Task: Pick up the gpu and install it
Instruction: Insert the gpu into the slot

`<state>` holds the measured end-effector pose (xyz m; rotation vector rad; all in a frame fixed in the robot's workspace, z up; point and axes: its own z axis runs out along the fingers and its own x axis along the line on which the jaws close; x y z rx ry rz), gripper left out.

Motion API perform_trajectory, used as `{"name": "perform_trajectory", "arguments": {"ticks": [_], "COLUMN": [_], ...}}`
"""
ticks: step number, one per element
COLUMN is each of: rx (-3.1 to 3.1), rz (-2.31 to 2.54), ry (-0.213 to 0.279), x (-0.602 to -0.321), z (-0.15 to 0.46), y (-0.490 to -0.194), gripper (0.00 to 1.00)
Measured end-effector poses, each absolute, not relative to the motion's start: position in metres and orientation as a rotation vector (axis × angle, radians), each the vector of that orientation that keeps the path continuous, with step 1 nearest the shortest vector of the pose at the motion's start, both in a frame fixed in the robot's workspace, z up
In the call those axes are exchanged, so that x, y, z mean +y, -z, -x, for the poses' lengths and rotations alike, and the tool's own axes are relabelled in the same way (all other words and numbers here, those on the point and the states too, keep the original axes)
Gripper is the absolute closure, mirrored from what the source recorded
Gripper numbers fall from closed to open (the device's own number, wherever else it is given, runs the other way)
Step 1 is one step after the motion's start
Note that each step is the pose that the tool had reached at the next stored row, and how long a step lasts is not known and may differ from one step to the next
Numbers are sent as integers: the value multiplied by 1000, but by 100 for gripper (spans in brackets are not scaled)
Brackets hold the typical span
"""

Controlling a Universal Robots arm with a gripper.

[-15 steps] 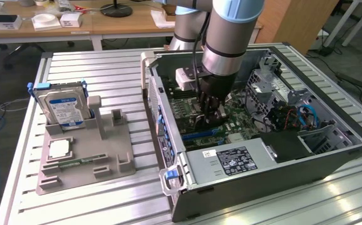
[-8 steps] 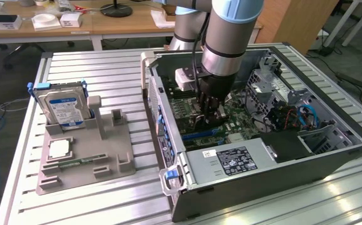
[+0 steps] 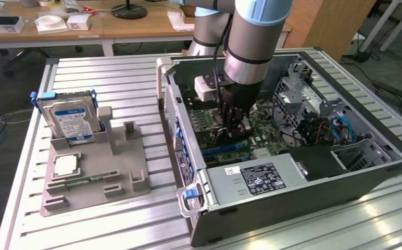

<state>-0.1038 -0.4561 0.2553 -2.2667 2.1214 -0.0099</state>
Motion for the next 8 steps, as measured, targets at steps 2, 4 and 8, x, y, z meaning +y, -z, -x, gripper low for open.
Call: {"name": "perform_trajectory", "arguments": {"ticks": [2,4,8], "rx": [2120,2119,2119], "rz": [2265,2265,2265], "ry": [14,15,15], "x": [-456,-456,-456], "z": [104,104,104], "y": [-255,-255,-254], "gripper": [73,73,73]}}
